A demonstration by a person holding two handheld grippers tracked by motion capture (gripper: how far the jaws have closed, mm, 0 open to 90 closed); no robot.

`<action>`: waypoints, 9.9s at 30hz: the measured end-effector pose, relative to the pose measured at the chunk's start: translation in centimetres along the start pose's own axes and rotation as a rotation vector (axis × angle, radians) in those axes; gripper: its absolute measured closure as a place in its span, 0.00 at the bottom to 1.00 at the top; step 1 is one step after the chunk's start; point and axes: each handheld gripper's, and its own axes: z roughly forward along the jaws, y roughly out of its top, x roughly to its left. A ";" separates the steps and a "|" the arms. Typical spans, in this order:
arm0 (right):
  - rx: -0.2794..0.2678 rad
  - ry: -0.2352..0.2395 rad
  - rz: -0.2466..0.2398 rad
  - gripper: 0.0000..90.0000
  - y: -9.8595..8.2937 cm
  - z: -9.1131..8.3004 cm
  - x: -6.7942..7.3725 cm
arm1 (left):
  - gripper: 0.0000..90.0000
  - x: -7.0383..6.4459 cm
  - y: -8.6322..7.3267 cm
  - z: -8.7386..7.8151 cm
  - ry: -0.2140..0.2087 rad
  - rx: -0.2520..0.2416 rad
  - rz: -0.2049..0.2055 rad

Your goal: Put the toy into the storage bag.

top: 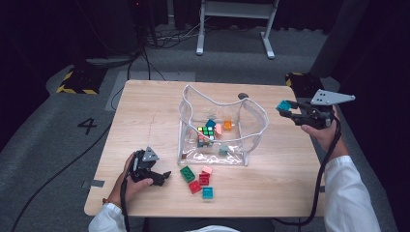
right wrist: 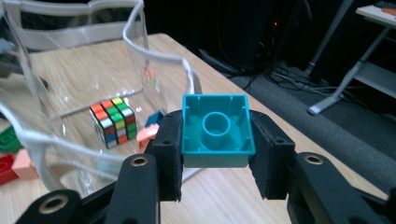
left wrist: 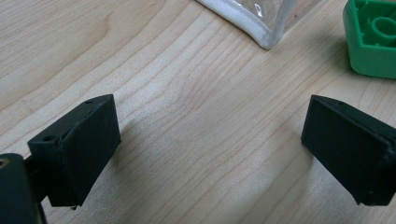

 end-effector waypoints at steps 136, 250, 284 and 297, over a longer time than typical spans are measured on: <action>0.058 0.090 0.006 0.31 -7.8 1.3 8.9 | 0.04 -0.1 0.0 0.0 0.010 0.002 -0.004; 0.105 0.036 0.058 0.66 -7.4 4.0 -0.1 | 0.04 0.0 0.0 0.0 0.008 0.003 -0.004; -0.038 0.088 -0.014 0.66 4.2 3.5 -0.2 | 0.04 0.0 0.0 0.0 0.009 0.002 -0.004; 0.028 0.230 -0.129 0.66 6.3 8.1 3.9 | 0.04 -0.1 0.0 0.0 0.008 0.002 -0.006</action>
